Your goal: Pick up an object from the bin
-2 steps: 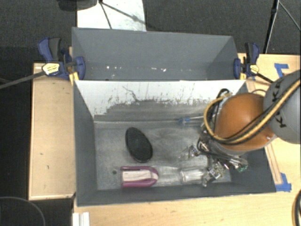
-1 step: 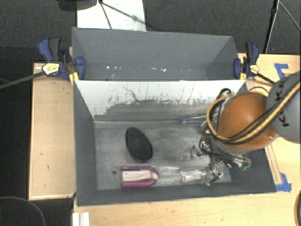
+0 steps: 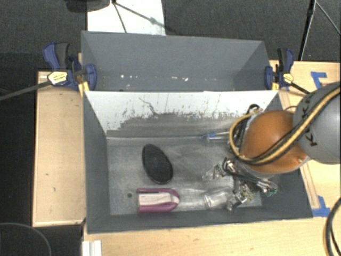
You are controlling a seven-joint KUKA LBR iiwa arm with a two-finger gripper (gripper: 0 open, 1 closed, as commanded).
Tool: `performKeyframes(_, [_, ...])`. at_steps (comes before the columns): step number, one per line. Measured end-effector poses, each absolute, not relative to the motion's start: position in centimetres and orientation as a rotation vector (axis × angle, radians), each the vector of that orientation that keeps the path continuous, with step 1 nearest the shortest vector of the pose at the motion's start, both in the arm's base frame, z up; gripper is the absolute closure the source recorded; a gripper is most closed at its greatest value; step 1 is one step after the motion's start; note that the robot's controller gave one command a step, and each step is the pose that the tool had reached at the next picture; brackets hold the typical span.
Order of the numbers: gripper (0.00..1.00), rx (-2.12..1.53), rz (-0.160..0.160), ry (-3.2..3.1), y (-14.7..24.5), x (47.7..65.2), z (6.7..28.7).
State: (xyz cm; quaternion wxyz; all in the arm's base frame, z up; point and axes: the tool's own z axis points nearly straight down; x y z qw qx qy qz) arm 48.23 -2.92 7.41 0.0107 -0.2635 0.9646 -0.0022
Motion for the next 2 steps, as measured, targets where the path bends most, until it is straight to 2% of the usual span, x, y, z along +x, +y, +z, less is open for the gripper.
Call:
performKeyframes(1, [0.0,-0.405,-0.004,3.101,-1.73,48.22,7.37])
performKeyframes(2, [1.0,-0.407,-0.002,3.095,-1.62,48.42,7.5])
